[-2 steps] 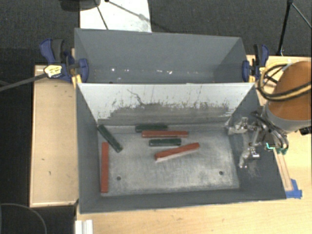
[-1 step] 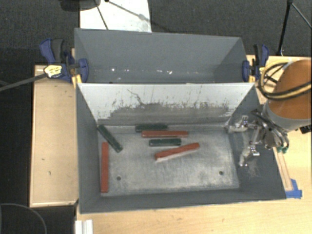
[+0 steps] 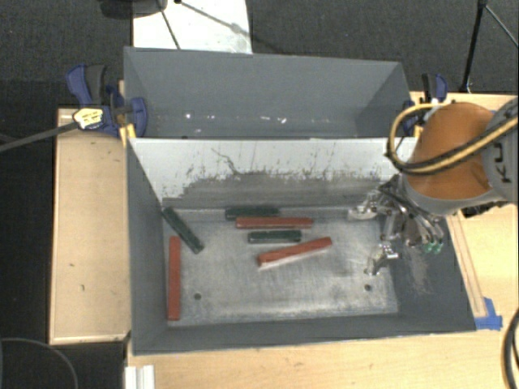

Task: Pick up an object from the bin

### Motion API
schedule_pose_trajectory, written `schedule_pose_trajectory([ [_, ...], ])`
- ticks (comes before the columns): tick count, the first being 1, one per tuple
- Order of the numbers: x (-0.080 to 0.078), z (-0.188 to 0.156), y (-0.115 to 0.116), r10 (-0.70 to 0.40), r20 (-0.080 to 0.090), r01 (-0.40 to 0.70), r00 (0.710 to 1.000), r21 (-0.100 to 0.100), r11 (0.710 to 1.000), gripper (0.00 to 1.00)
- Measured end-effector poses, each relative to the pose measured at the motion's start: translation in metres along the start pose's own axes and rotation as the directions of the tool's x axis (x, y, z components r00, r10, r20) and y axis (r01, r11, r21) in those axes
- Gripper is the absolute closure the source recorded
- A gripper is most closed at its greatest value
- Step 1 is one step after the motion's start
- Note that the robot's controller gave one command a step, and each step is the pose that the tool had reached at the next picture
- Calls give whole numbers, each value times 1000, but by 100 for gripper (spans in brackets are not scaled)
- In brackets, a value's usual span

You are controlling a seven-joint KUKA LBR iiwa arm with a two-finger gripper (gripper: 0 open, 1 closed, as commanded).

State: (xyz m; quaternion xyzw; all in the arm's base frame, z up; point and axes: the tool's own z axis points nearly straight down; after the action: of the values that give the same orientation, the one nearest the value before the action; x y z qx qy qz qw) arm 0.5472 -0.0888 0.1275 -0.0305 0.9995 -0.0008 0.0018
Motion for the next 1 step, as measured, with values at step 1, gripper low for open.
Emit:
schedule_pose_trajectory([
  [1,-32,35,10,-25,4,25,1000,-6,1000,0],
])
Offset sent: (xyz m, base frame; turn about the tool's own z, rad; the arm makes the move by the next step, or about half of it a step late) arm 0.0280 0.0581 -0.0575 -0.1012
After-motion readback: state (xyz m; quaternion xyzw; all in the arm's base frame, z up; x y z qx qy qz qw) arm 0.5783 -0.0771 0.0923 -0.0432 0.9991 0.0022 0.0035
